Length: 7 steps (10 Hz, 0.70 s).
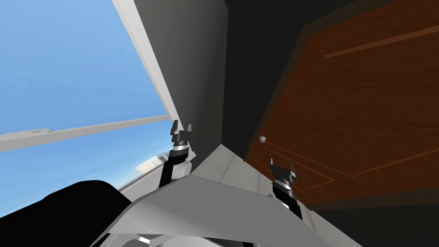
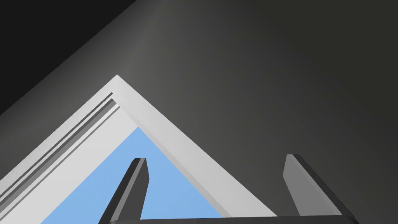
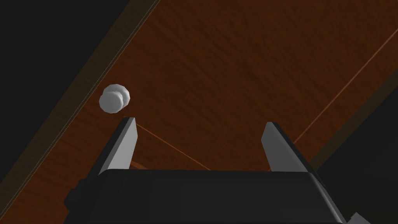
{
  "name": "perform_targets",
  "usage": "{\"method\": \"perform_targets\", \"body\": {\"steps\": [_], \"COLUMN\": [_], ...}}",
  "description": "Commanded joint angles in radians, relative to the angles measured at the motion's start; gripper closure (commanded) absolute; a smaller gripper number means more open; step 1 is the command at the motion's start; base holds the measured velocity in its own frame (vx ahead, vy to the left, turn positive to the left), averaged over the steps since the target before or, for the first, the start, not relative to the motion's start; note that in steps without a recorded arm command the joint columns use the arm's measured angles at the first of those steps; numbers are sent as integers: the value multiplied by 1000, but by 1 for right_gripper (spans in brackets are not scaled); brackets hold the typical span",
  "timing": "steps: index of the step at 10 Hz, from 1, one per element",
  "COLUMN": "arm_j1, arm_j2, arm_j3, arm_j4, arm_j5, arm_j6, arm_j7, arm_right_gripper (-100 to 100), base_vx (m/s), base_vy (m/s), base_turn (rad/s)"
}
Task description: Pull the door open
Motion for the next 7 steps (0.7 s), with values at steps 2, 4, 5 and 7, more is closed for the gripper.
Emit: {"method": "perform_targets", "body": {"steps": [2, 4, 5, 7], "arm_j1": [-15, -25, -30, -40], "arm_j2": [-3, -3, -3, -3], "arm_j3": [-21, -37, -45, -59], "arm_j4": [67, 114, 136, 180], "arm_j5": [-38, -66, -79, -106], "arm_j6": [-15, -24, -28, -37], "arm_j7": [-65, -111, -133, -176], "arm_right_gripper": [-100, -100, -100, -100], "base_vx": [82, 91, 80, 82], "base_vy": [-55, -40, -40, -48], "base_turn": [163, 184, 167, 159]}}
